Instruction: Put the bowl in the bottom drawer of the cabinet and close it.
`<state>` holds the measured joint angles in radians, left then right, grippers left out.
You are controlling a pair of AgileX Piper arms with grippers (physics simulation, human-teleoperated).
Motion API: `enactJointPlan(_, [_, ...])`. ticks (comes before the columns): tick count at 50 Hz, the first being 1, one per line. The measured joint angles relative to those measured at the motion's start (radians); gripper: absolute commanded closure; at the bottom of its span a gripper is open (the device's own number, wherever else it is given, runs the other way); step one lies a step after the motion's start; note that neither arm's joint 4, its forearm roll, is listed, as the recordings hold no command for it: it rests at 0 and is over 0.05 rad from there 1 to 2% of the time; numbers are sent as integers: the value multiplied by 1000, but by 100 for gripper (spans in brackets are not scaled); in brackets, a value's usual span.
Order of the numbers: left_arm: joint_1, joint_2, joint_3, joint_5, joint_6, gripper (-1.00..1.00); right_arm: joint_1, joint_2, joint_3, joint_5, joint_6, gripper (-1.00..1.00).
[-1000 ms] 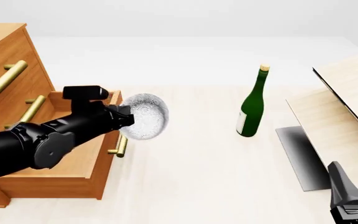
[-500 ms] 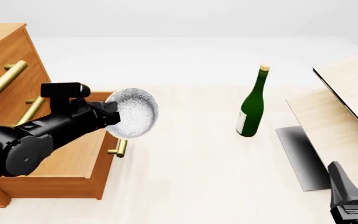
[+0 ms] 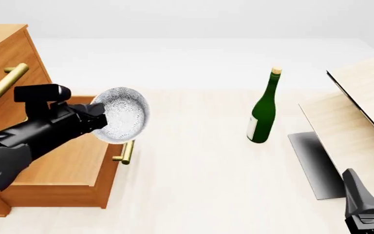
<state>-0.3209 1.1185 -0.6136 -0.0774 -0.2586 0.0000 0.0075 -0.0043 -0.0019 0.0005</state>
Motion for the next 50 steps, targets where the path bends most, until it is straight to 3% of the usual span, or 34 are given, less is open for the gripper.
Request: enactJointPlan(50, [218, -67, 39, 8, 37, 100, 0, 0, 0, 0, 0, -100])
